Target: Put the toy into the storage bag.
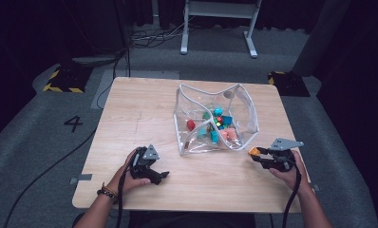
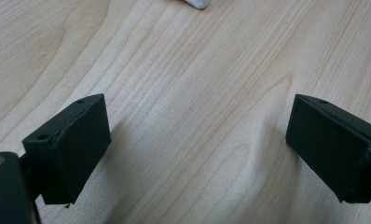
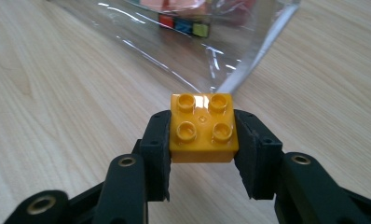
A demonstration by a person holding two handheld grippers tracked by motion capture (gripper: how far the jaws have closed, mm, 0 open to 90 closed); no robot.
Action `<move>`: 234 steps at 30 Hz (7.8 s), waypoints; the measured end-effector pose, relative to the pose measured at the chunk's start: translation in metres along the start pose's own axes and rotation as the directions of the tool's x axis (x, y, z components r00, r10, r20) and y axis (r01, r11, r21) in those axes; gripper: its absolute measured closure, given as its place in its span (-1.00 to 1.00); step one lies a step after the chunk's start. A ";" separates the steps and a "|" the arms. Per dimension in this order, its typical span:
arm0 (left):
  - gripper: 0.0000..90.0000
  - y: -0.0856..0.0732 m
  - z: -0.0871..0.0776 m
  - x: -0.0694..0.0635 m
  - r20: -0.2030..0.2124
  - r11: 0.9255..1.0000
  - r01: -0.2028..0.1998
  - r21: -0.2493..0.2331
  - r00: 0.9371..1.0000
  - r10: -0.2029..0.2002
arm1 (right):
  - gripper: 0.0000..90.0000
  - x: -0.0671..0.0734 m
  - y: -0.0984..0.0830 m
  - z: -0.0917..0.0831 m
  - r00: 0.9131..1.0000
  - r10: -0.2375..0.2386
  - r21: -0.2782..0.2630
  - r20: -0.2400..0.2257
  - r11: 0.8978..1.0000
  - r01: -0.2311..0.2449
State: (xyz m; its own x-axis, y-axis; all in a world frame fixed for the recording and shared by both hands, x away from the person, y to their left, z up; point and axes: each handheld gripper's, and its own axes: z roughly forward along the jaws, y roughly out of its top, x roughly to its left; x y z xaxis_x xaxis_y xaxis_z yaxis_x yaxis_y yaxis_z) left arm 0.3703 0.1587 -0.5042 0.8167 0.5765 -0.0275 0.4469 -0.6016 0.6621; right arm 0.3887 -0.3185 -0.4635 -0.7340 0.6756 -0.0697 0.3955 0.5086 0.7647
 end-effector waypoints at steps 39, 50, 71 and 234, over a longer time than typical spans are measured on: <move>-0.85 0.000 0.000 0.000 0.000 1.000 -0.001 0.001 1.000 0.001 | 0.33 -0.037 0.069 -0.070 0.988 0.053 -0.149 0.143 0.988 -0.032; -0.85 0.000 0.000 0.000 -0.001 1.000 0.001 -0.001 1.000 -0.001 | 0.33 -0.032 0.098 -0.076 0.990 0.016 -0.181 0.140 0.983 0.009; -0.85 0.000 0.000 0.000 -0.001 1.000 0.002 -0.001 1.000 -0.002 | 0.33 -0.018 0.135 -0.064 0.996 -0.041 -0.208 0.081 0.976 0.057; -0.85 0.000 0.000 0.000 0.000 1.000 0.001 -0.001 1.000 -0.001 | -0.52 0.000 0.123 -0.042 0.988 -0.114 -0.091 0.107 0.988 0.124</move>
State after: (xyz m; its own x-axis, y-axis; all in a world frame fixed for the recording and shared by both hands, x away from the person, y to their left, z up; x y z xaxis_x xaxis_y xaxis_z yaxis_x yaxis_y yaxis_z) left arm 0.3705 0.1587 -0.5042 0.8160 0.5774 -0.0282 0.4478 -0.6006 0.6624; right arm 0.4143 -0.2781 -0.3425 -0.7109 0.6665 -0.2247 0.2494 0.5376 0.8055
